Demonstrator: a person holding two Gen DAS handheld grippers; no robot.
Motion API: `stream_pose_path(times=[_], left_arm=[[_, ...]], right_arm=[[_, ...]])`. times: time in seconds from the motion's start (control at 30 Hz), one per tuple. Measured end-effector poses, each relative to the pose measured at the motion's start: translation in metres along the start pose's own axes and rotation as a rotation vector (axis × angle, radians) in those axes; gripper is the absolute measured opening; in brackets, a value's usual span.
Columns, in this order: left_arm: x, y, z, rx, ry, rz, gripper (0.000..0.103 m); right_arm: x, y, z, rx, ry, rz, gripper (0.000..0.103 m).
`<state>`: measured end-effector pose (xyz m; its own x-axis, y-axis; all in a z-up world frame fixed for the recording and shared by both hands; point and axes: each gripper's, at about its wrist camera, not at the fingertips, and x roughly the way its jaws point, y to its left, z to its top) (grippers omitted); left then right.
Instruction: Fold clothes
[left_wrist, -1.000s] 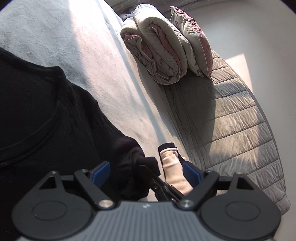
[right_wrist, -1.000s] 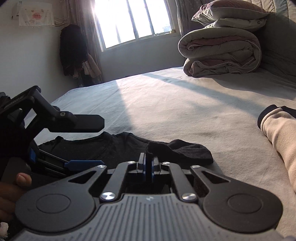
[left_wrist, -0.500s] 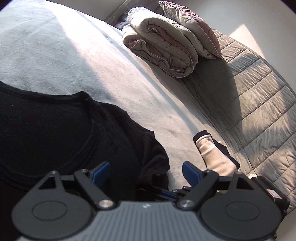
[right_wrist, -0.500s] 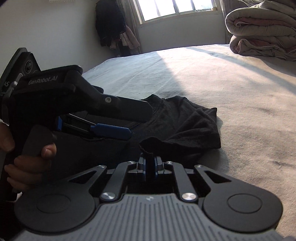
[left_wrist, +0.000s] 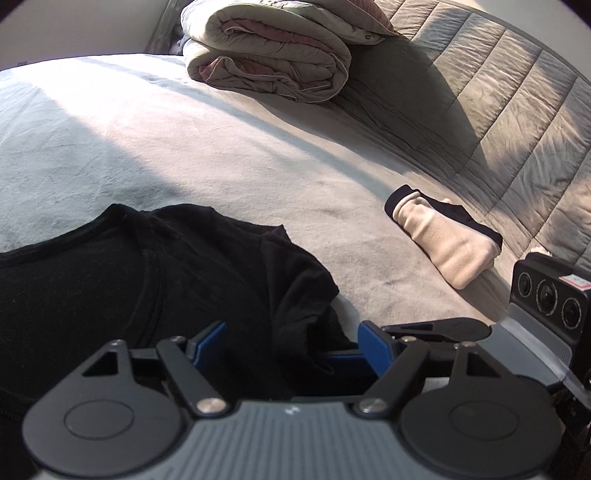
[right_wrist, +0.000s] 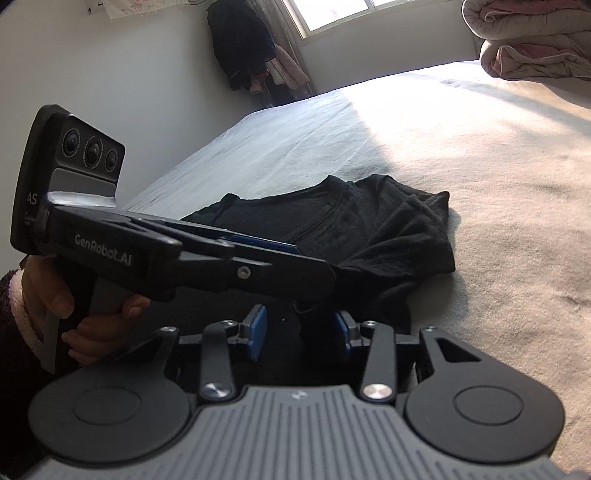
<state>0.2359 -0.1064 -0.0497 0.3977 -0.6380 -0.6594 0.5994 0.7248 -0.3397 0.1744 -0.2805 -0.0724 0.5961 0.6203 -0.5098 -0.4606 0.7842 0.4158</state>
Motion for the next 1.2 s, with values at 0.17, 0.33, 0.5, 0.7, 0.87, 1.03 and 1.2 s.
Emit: stream_pose_path(times=[0.17,0.33,0.5,0.7,0.87,1.03,1.2], left_arm=[[-0.001,0.008,-0.002,-0.076,-0.057,0.033,0.061],[-0.005,0.021,-0.005,-0.200,-0.142,0.061,0.008],[-0.016,0.050,-0.020,-0.432,-0.263,0.040,0.006],[-0.019,0.068,-0.032,-0.522,-0.268,-0.085,0.044],[-0.018,0.030,-0.011,-0.213,-0.229,-0.010,0.068],[0.008,-0.003,0.004,0.073,-0.084,0.137,0.064],[0.015,0.011,0.005,0.016,-0.095,0.171,0.013]], right_arm=[[-0.001,0.001,-0.003,0.000,-0.002,0.002,0.043],[-0.003,0.004,-0.006,-0.024,-0.013,-0.015,0.043],[-0.004,0.010,-0.006,-0.058,-0.033,-0.064,0.043],[-0.007,0.017,-0.005,-0.123,-0.057,-0.146,0.043],[0.000,0.026,-0.009,-0.202,-0.024,-0.164,0.043],[0.005,0.028,-0.013,-0.246,-0.007,-0.192,0.043],[0.006,0.029,-0.013,-0.257,-0.012,-0.223,0.043]])
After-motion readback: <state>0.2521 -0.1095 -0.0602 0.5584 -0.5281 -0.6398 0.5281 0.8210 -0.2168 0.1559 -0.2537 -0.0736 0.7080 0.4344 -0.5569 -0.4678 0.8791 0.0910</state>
